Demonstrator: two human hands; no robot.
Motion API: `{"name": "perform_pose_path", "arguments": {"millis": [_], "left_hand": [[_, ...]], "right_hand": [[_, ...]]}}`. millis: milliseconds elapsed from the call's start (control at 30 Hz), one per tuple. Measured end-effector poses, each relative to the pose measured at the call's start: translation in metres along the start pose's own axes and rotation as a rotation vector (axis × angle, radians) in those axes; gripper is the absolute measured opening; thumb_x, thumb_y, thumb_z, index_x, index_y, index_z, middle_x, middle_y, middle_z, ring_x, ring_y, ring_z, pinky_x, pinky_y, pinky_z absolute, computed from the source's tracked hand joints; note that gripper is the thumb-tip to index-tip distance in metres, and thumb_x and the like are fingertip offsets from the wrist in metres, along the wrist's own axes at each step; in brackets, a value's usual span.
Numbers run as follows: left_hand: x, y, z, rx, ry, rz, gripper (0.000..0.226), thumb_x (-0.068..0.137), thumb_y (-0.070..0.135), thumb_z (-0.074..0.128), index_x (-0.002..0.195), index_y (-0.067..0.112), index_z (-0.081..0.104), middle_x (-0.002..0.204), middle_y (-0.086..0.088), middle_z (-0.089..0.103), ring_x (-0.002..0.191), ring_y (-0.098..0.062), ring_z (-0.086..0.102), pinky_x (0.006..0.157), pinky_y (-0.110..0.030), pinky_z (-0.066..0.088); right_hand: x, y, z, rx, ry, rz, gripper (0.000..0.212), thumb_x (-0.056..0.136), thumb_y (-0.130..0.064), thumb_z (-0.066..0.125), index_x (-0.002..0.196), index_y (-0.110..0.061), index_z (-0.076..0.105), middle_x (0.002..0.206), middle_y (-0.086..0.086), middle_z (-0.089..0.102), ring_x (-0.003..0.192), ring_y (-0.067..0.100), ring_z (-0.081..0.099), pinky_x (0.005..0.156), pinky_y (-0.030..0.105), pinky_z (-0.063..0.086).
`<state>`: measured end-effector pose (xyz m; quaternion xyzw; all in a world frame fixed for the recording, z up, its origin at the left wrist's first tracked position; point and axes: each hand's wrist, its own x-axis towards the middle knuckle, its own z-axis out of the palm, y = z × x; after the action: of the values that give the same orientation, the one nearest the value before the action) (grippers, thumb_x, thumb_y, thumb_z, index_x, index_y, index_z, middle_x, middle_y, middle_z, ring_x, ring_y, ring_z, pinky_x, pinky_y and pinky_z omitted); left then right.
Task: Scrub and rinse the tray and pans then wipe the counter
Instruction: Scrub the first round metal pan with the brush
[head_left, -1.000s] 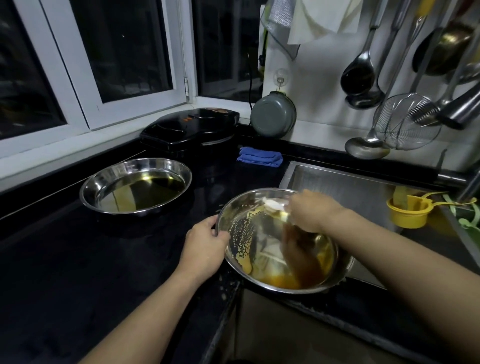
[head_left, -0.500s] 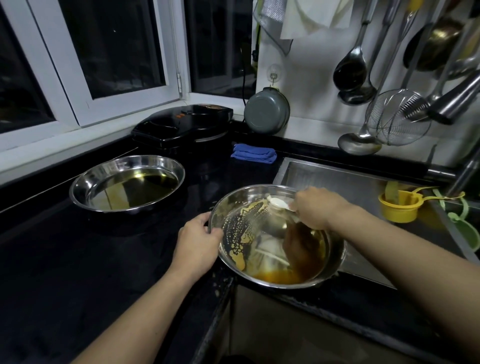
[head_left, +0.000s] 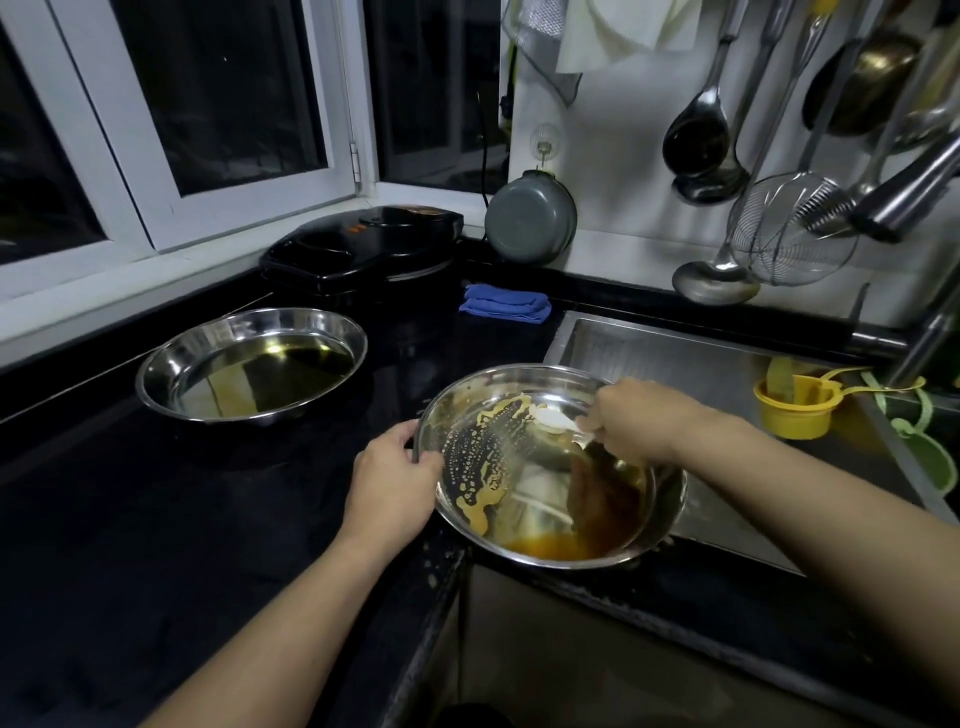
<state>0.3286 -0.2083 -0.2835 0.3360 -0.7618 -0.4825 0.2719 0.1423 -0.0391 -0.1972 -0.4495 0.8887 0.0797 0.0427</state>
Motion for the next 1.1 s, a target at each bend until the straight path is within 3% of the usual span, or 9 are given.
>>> {"name": "perform_pose_path", "arguments": {"millis": [100, 200, 333, 400, 500, 633, 767, 933, 1100], "left_hand": [[0.0, 0.001, 0.0, 0.0, -0.003, -0.005, 0.032, 0.096, 0.022, 0.06, 0.128, 0.025, 0.065, 0.067, 0.004, 0.074, 0.063, -0.012, 0.071, 0.075, -0.04, 0.062], [0.001, 0.0, 0.001, 0.008, 0.009, -0.007, 0.034, 0.095, 0.021, 0.06, 0.128, 0.025, 0.065, 0.067, 0.004, 0.074, 0.066, -0.014, 0.072, 0.078, -0.04, 0.061], [-0.001, 0.0, 0.0, 0.004, 0.004, -0.006, 0.032, 0.096, 0.022, 0.061, 0.127, 0.028, 0.065, 0.065, 0.002, 0.073, 0.062, -0.015, 0.071, 0.076, -0.041, 0.061], [-0.002, 0.002, 0.0, -0.01, -0.01, -0.002, 0.031, 0.097, 0.02, 0.061, 0.126, 0.028, 0.066, 0.068, 0.002, 0.075, 0.066, -0.016, 0.073, 0.076, -0.04, 0.062], [-0.001, 0.002, -0.001, -0.017, -0.008, -0.004, 0.031, 0.097, 0.019, 0.061, 0.126, 0.027, 0.065, 0.07, 0.001, 0.076, 0.068, -0.018, 0.074, 0.075, -0.04, 0.062], [0.0, 0.001, 0.0, 0.01, 0.011, 0.005, 0.025, 0.096, 0.019, 0.061, 0.117, 0.032, 0.066, 0.062, 0.003, 0.072, 0.058, -0.018, 0.068, 0.067, -0.038, 0.061], [0.0, 0.0, 0.001, 0.025, 0.014, 0.015, 0.022, 0.094, 0.02, 0.059, 0.11, 0.031, 0.07, 0.057, 0.004, 0.067, 0.05, -0.009, 0.058, 0.059, -0.034, 0.056], [-0.001, 0.0, 0.0, 0.036, -0.002, 0.03, 0.022, 0.095, 0.022, 0.06, 0.112, 0.031, 0.073, 0.064, 0.005, 0.072, 0.06, -0.009, 0.067, 0.066, -0.033, 0.057], [-0.004, 0.004, -0.002, -0.012, -0.047, 0.035, 0.018, 0.096, 0.024, 0.063, 0.103, 0.039, 0.07, 0.072, 0.005, 0.076, 0.069, -0.013, 0.073, 0.074, -0.04, 0.061]], "right_hand": [[-0.011, -0.009, 0.008, -0.004, -0.061, -0.214, 0.031, 0.102, -0.03, 0.048, 0.079, -0.015, 0.063, 0.079, 0.0, 0.06, 0.07, 0.017, 0.053, 0.068, 0.032, 0.046], [-0.031, -0.029, 0.014, 0.12, -0.179, -0.463, 0.03, 0.103, -0.038, 0.049, 0.111, -0.026, 0.076, 0.088, -0.007, 0.07, 0.077, 0.01, 0.055, 0.072, 0.02, 0.043], [-0.007, -0.026, 0.016, 0.148, -0.043, -0.377, 0.04, 0.106, -0.036, 0.047, 0.072, -0.026, 0.065, 0.069, -0.007, 0.057, 0.061, 0.005, 0.05, 0.076, 0.031, 0.053], [0.004, -0.027, 0.012, 0.102, 0.014, -0.313, 0.041, 0.107, -0.03, 0.045, 0.069, -0.026, 0.061, 0.065, -0.006, 0.053, 0.057, 0.007, 0.047, 0.071, 0.035, 0.053], [0.004, -0.035, 0.01, 0.116, -0.06, -0.409, 0.029, 0.107, -0.03, 0.047, 0.101, -0.026, 0.075, 0.07, -0.006, 0.055, 0.059, 0.009, 0.047, 0.056, 0.022, 0.04], [-0.013, -0.026, 0.015, 0.082, -0.157, -0.615, 0.025, 0.103, -0.038, 0.053, 0.113, -0.031, 0.075, 0.079, -0.017, 0.064, 0.073, 0.005, 0.054, 0.07, 0.024, 0.045], [-0.015, -0.009, 0.007, 0.038, -0.279, -0.519, 0.022, 0.1, -0.035, 0.06, 0.116, -0.036, 0.074, 0.071, -0.033, 0.06, 0.072, -0.012, 0.051, 0.063, 0.01, 0.035], [0.013, -0.051, 0.007, 0.067, -0.083, -0.475, 0.034, 0.104, -0.036, 0.052, 0.077, -0.026, 0.071, 0.072, -0.011, 0.062, 0.066, 0.012, 0.052, 0.068, 0.036, 0.05], [0.055, -0.044, 0.011, 0.074, 0.047, -0.32, 0.034, 0.097, -0.012, 0.05, 0.118, -0.026, 0.072, 0.1, 0.002, 0.068, 0.077, 0.023, 0.048, 0.071, 0.035, 0.041]]}}
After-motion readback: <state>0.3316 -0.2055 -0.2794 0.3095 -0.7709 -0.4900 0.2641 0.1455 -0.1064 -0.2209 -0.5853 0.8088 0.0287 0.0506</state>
